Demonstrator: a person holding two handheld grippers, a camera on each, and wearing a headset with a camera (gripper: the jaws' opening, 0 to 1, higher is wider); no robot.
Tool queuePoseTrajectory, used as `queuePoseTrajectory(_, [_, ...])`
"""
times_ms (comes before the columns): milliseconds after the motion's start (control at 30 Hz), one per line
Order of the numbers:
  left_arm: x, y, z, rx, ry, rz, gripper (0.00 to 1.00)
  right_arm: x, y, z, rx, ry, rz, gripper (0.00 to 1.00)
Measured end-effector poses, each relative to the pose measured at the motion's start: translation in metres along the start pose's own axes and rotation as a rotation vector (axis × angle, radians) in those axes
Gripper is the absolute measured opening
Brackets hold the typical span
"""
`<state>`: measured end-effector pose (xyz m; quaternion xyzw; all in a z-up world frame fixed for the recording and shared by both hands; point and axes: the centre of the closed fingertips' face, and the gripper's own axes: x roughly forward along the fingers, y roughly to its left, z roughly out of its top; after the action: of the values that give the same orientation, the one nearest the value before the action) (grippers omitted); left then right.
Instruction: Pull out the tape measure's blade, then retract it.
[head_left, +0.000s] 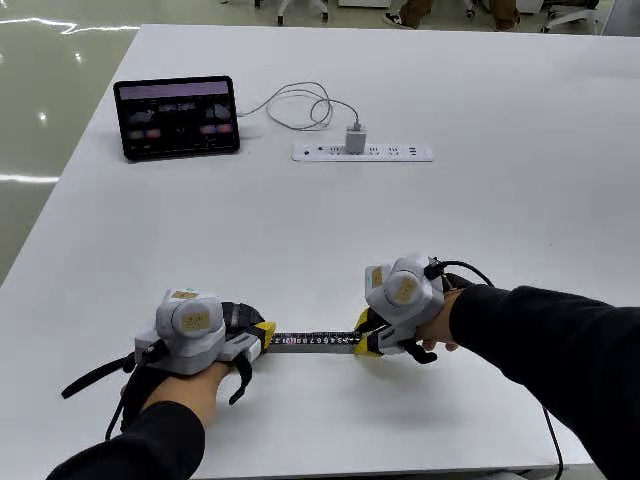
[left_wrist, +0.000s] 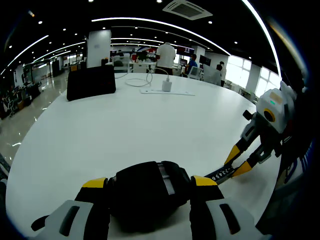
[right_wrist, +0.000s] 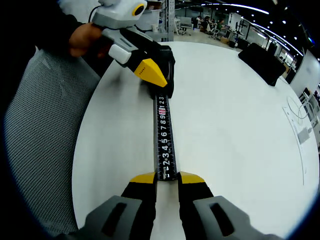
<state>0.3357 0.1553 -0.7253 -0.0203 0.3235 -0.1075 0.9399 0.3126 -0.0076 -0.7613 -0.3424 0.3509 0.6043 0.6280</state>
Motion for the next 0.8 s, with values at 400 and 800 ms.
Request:
queuePoseTrajectory(400, [0.000,0.000,-0.001,-0.001,0.003,0.001,0.61,0.002,0.001,0.006,-0.014,-0.010,0.002,0.12])
queuePoseTrajectory(800, [0.000,0.000,-0.001,-0.004,0.008,0.000,0.61,0.006,0.000,0.011,-0.018,-0.015,0.009,0.12])
